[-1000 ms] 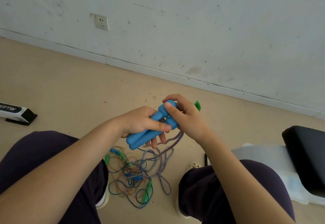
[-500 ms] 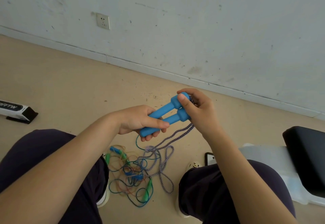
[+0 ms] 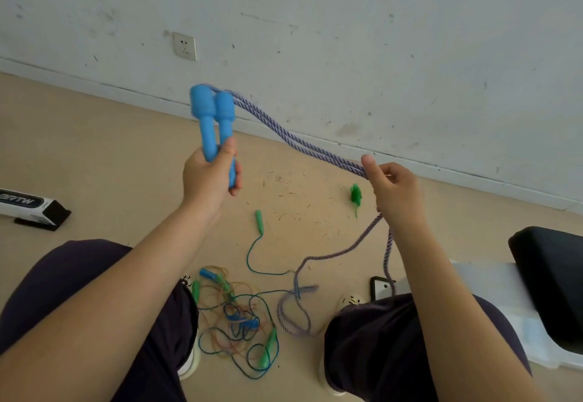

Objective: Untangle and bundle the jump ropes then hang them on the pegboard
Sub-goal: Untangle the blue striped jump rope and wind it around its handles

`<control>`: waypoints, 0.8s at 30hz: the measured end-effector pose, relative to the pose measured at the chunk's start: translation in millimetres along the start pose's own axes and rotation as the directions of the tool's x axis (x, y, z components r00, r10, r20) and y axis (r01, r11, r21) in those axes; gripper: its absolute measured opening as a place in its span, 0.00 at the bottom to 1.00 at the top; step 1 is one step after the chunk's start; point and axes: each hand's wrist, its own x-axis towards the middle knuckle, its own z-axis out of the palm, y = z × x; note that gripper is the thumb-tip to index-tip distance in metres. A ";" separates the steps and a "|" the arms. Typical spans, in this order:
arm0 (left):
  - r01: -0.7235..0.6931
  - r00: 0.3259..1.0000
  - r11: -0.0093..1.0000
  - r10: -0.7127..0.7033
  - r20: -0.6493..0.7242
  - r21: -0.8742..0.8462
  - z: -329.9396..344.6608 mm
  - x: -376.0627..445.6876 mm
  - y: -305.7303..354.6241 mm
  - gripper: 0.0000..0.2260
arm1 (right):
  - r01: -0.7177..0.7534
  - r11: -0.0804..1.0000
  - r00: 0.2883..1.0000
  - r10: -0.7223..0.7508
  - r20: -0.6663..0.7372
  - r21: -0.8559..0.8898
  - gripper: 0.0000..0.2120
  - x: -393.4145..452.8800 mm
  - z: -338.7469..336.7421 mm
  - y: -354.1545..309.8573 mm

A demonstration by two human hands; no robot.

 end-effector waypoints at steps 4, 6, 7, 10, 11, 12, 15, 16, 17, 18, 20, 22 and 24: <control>0.028 0.842 0.953 -0.186 0.506 0.303 6.1 -20.6 -2.5 0.08 | 0.036 0.998 0.995 -0.040 0.091 0.046 0.33 -6.3 10.5 0.5; 0.006 0.673 0.923 -0.288 0.681 0.384 8.6 -30.2 -3.6 0.09 | 0.115 0.986 0.971 -0.137 0.197 0.120 0.35 -12.0 17.3 -2.7; 0.006 0.610 0.914 -0.325 0.723 0.406 9.7 -33.3 -3.9 0.09 | 0.134 0.975 0.947 -0.179 0.266 0.179 0.31 -16.0 20.8 -5.3; -0.018 0.521 0.883 -0.393 0.758 0.470 10.7 -37.7 -2.5 0.10 | 0.116 0.959 0.893 -0.215 0.395 0.260 0.22 -26.1 28.2 -9.9; -0.027 0.512 0.879 -0.396 0.762 0.475 11.0 -38.5 -1.9 0.11 | 0.118 0.957 0.889 -0.221 0.402 0.264 0.21 -27.9 29.8 -11.0; -0.025 0.510 0.884 -0.390 0.767 0.466 11.3 -39.1 -1.3 0.11 | 0.109 0.956 0.890 -0.215 0.402 0.271 0.21 -28.5 30.6 -11.7; 0.019 0.523 0.918 -0.347 0.778 0.396 13.9 -39.8 -0.1 0.13 | 0.032 0.946 0.896 -0.171 0.411 0.323 0.20 -26.5 28.9 -14.4; 0.032 0.530 0.927 -0.332 0.780 0.373 14.3 -39.7 0.3 0.13 | 0.019 0.943 0.899 -0.161 0.408 0.331 0.20 -24.6 28.9 -14.7; 0.047 0.537 0.935 -0.321 0.780 0.353 14.7 -39.4 0.0 0.13 | 0.009 0.942 0.901 -0.154 0.406 0.336 0.22 -23.1 29.0 -14.9; 0.062 0.542 0.940 -0.315 0.779 0.337 14.2 -38.9 -0.5 0.13 | -0.001 0.938 0.901 -0.150 0.407 0.346 0.26 -21.6 28.8 -14.5; 0.092 0.555 0.946 -0.308 0.773 0.311 12.9 -38.3 -1.2 0.13 | -0.017 0.930 0.904 -0.143 0.403 0.366 0.26 -19.2 27.3 -12.4; 0.127 0.594 0.959 -0.278 0.755 0.253 12.5 -37.6 -0.5 0.13 | -0.032 0.927 0.914 -0.124 0.386 0.374 0.22 -17.4 25.3 -10.4; 0.172 0.670 0.972 -0.236 0.704 0.162 12.5 -34.8 1.6 0.14 | -0.048 0.935 0.929 -0.088 0.359 0.352 0.18 -15.1 26.2 -6.8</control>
